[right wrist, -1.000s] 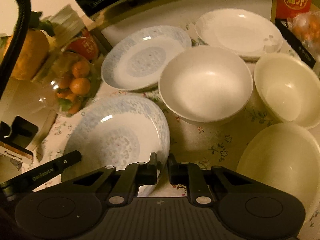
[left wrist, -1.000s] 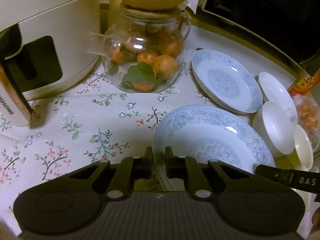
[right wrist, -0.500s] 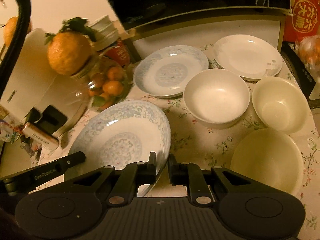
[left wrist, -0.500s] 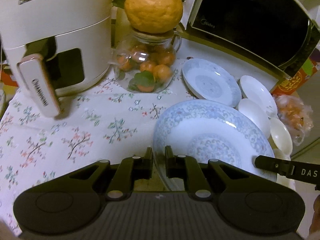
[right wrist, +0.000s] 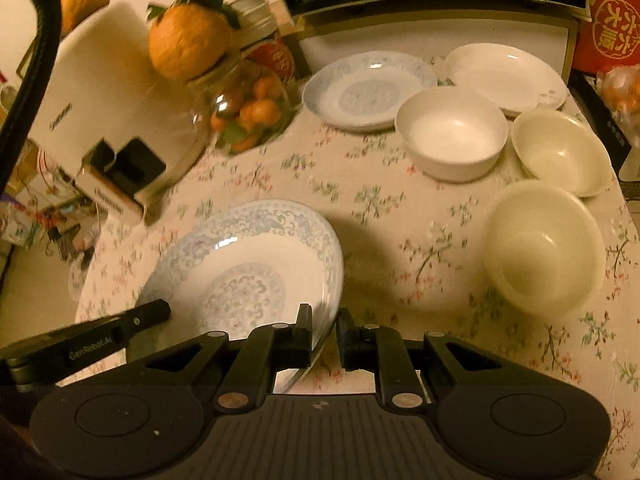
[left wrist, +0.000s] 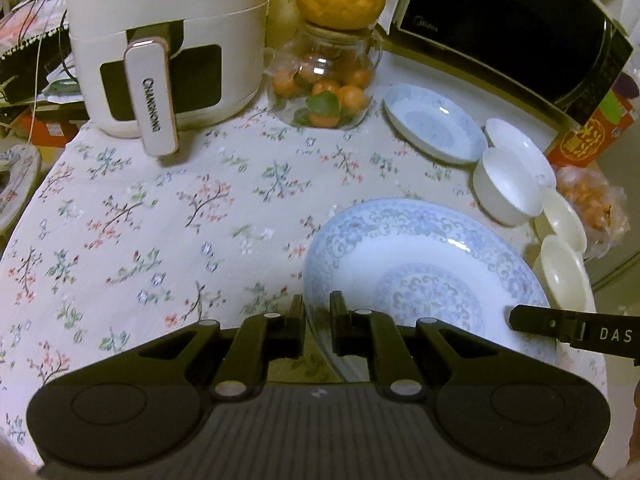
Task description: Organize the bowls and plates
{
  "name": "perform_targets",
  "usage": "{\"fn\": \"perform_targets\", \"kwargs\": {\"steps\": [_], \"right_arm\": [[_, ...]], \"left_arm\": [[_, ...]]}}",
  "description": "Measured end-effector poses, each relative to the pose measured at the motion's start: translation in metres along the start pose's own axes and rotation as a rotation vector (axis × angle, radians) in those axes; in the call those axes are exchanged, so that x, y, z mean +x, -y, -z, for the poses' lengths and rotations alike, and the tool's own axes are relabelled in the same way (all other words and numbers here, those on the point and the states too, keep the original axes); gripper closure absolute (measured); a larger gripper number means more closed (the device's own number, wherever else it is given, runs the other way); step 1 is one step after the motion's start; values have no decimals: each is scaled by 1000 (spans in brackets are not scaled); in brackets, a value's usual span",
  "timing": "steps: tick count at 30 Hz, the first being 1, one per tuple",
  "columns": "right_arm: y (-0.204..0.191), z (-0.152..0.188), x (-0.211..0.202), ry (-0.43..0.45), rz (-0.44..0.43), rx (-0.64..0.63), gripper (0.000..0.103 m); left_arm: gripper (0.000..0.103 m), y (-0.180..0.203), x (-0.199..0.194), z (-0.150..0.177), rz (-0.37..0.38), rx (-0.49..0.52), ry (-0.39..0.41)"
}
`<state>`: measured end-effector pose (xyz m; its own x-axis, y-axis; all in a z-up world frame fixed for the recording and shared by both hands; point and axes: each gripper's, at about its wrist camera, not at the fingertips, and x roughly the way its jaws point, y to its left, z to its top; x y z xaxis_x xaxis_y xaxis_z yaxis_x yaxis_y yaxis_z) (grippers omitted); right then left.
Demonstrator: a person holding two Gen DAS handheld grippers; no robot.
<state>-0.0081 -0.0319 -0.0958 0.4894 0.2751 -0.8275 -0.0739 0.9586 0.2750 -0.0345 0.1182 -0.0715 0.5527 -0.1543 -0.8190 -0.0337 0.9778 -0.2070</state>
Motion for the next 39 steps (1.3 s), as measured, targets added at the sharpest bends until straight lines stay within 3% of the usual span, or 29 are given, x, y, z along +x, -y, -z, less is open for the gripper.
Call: {"fn": "perform_targets", "kwargs": {"steps": [10, 26, 39], "right_arm": [[-1, 27, 12, -47, 59, -31, 90], [-3, 36, 14, -66, 80, -44, 89], [-9, 48, 35, -131, 145, -70, 86]], "left_arm": [[93, 2, 13, 19, 3, 18, -37], [92, 7, 12, 28, -30, 48, -48], [90, 12, 26, 37, -102, 72, -80]]}}
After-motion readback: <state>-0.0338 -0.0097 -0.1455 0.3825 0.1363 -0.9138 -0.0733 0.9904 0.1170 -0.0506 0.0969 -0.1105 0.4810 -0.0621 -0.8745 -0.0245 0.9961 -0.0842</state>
